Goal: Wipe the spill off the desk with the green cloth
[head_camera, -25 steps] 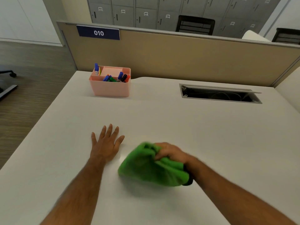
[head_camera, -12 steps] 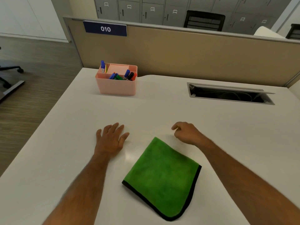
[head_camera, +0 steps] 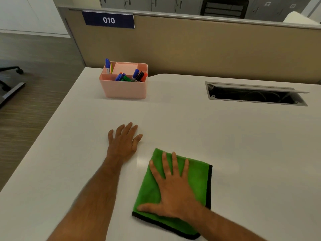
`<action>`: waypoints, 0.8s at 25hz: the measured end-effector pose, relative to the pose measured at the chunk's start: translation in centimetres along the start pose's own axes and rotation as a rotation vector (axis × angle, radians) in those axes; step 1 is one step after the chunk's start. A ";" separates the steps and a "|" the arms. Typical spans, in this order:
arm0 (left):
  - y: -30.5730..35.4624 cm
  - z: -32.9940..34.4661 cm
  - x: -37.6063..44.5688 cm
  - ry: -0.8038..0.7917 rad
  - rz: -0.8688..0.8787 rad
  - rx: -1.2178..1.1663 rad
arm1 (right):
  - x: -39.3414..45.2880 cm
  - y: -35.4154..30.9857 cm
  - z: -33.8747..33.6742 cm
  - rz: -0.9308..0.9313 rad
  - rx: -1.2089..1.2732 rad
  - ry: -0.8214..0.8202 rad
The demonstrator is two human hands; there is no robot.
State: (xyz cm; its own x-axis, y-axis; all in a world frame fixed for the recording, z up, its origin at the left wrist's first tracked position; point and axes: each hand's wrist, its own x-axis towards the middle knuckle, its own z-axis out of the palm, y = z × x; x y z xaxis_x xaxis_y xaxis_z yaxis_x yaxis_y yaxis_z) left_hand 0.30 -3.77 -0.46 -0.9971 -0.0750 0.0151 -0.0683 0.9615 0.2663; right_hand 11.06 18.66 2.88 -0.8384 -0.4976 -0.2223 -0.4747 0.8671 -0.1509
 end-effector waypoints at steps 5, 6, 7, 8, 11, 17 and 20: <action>0.0 0.0 2.1 0.002 -0.034 -0.046 | 2.4 1.1 -1.1 -0.384 -0.141 -0.059; 0.0 -0.1 2.5 0.003 -0.046 -0.057 | 3.0 1.2 -1.3 -0.439 -0.157 -0.067; 0.0 -0.1 2.9 0.005 -0.054 -0.067 | 3.5 1.2 -1.5 -0.483 -0.166 -0.071; 0.1 -0.1 3.2 0.008 -0.057 -0.076 | 4.1 1.4 -1.6 -0.515 -0.174 -0.071; 0.2 0.1 4.4 0.020 -0.049 -0.102 | 5.9 1.7 -1.6 -0.567 -0.197 -0.064; 0.0 0.4 6.7 0.072 -0.073 -0.168 | 9.7 2.4 -2.5 -0.522 -0.188 -0.025; -0.1 -0.3 8.4 0.155 -0.173 -0.323 | 12.0 3.4 -2.9 -0.465 -0.179 -0.015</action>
State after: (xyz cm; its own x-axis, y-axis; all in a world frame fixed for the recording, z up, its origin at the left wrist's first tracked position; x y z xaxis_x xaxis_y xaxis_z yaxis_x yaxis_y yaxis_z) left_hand -8.08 -4.53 -0.09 -0.9530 -0.2916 0.0818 -0.1960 0.8000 0.5671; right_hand -1.41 15.64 2.48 -0.5235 -0.8319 -0.1842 -0.8372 0.5424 -0.0700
